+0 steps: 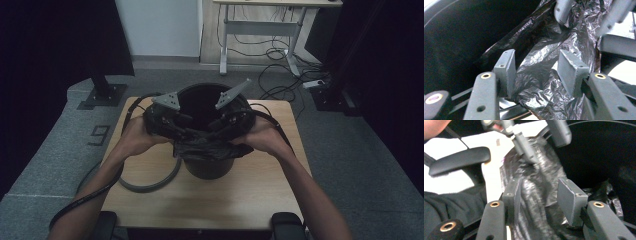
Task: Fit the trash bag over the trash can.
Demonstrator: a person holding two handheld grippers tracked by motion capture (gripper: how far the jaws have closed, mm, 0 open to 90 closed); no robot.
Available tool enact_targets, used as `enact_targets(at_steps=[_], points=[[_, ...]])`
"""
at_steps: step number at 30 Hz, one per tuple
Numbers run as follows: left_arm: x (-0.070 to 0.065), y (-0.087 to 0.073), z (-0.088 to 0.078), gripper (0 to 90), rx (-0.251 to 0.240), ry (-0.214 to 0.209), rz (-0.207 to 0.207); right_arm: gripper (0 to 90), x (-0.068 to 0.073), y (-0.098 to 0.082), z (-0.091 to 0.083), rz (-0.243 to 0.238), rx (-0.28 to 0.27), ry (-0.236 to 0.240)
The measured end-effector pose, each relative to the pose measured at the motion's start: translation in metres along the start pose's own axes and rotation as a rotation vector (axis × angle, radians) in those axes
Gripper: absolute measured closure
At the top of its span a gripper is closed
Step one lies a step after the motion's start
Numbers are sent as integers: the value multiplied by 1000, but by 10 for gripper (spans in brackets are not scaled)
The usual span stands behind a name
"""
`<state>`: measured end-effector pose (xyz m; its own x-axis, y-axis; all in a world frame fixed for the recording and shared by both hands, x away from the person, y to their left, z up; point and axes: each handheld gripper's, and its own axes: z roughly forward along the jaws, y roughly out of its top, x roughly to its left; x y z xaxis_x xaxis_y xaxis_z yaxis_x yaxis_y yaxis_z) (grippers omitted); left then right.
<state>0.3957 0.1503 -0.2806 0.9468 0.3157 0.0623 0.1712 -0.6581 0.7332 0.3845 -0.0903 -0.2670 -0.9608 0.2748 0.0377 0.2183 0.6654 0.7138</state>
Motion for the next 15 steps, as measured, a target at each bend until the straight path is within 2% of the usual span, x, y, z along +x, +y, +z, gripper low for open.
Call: enact_targets(at_steps=[2,5,7,10,12,15], points=[[0,0,-1,470,-6,0,0,535,4,-1,4,-20,36,-18],[1,0,-7,437,-33,-20,-7,640,5,-5,11,-38,86,-29],[1,-1,-12,420,-60,-41,-14,738,6,-6,12,-50,73,1],[2,-3,-17,418,-84,-44,-21,795,8,-4,5,-61,52,-9],[2,-1,-19,418,-95,-51,-21,883,6,-2,1,-54,33,7],[0,3,-20,417,-99,-47,-5,885,2,4,-3,-40,20,-8]])
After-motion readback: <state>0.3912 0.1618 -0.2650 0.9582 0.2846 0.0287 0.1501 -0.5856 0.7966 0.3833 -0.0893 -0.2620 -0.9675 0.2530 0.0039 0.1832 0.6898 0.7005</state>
